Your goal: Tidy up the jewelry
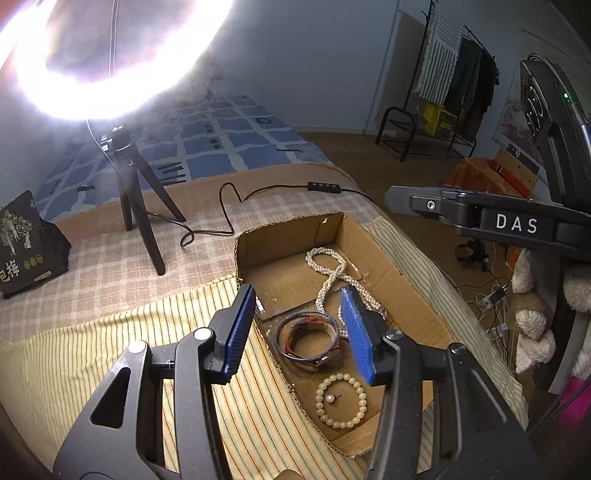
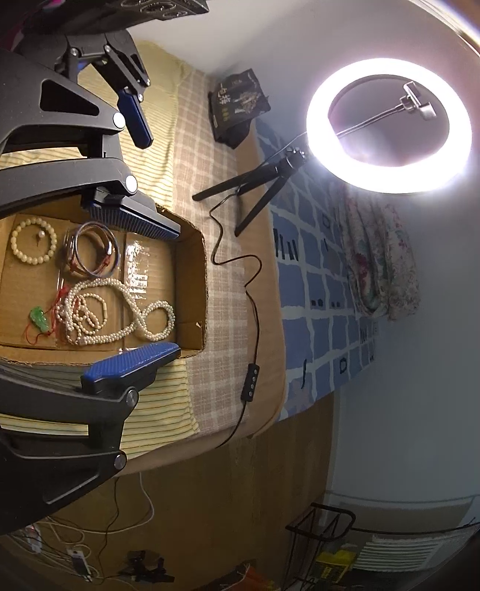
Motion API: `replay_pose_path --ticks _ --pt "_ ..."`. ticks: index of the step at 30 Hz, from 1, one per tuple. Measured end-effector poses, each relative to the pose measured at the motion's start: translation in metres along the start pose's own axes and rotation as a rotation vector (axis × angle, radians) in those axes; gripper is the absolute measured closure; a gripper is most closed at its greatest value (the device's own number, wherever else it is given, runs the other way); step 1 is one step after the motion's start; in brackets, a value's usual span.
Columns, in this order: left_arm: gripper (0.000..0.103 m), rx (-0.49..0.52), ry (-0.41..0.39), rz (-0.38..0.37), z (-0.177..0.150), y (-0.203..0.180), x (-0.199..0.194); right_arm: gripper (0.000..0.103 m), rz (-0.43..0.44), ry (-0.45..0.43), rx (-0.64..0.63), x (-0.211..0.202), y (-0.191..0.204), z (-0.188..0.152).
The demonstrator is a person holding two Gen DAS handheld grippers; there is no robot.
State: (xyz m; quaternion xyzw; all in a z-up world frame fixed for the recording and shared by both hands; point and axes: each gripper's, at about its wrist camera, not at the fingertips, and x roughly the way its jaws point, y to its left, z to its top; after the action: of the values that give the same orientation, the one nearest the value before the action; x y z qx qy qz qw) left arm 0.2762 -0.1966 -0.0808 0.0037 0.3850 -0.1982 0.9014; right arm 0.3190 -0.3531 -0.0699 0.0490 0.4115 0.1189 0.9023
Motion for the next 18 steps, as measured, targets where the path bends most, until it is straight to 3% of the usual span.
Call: replay_pose_path --ticks 5,18 --pt "0.039 -0.002 -0.014 0.006 -0.002 0.0 -0.007 0.035 -0.047 0.019 -0.005 -0.001 0.004 -0.003" --pt "0.037 -0.02 -0.03 0.025 -0.005 0.002 -0.034 0.033 -0.087 0.001 -0.016 -0.022 0.016 -0.011"
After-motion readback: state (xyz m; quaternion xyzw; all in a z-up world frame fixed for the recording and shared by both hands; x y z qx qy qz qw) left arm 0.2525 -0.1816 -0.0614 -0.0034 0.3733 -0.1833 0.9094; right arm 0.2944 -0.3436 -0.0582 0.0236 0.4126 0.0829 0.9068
